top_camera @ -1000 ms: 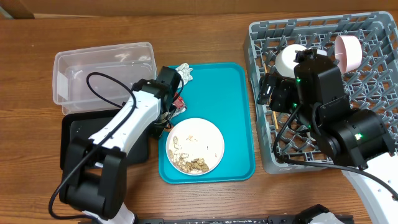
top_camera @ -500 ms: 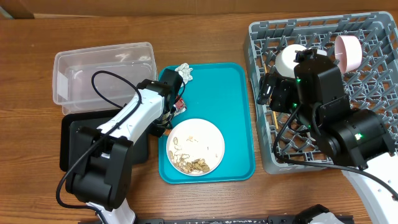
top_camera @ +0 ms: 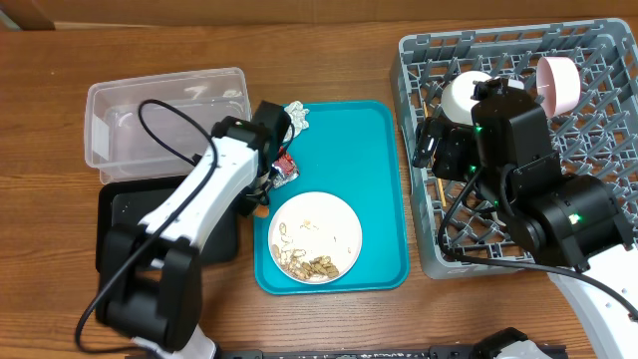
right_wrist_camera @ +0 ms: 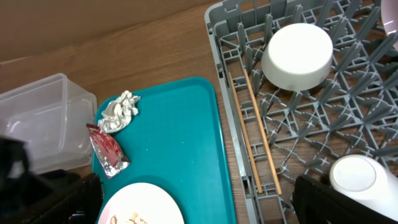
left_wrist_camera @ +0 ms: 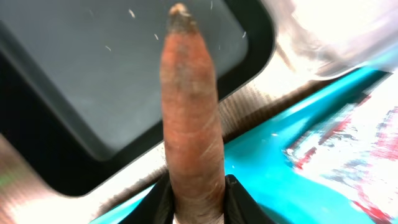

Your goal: Sort waste into correct bins and load items into the dishwasher

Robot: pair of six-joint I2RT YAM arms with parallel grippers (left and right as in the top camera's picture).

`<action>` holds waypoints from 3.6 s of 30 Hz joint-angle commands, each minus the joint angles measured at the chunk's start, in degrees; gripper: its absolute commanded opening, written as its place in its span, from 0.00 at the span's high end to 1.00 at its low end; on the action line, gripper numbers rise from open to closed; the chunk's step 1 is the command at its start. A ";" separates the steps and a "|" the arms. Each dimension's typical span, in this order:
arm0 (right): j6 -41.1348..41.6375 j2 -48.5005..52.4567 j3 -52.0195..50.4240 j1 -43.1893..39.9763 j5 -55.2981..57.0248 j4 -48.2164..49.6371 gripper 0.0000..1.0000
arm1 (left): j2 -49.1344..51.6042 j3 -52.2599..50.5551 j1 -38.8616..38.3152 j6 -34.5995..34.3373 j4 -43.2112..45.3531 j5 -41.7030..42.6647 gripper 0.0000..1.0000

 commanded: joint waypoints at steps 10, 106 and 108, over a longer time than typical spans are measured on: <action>0.28 -0.11 0.33 -0.11 0.55 0.26 0.00 | -6.43 -0.42 11.85 -2.75 -10.21 -5.81 0.67; 0.28 -0.11 0.33 -0.11 0.57 0.26 0.00 | 12.31 -5.22 -3.23 10.36 19.54 5.33 0.90; 0.28 -0.11 0.33 -0.11 0.57 0.26 0.00 | 11.82 -4.42 -2.97 10.36 17.94 5.31 0.95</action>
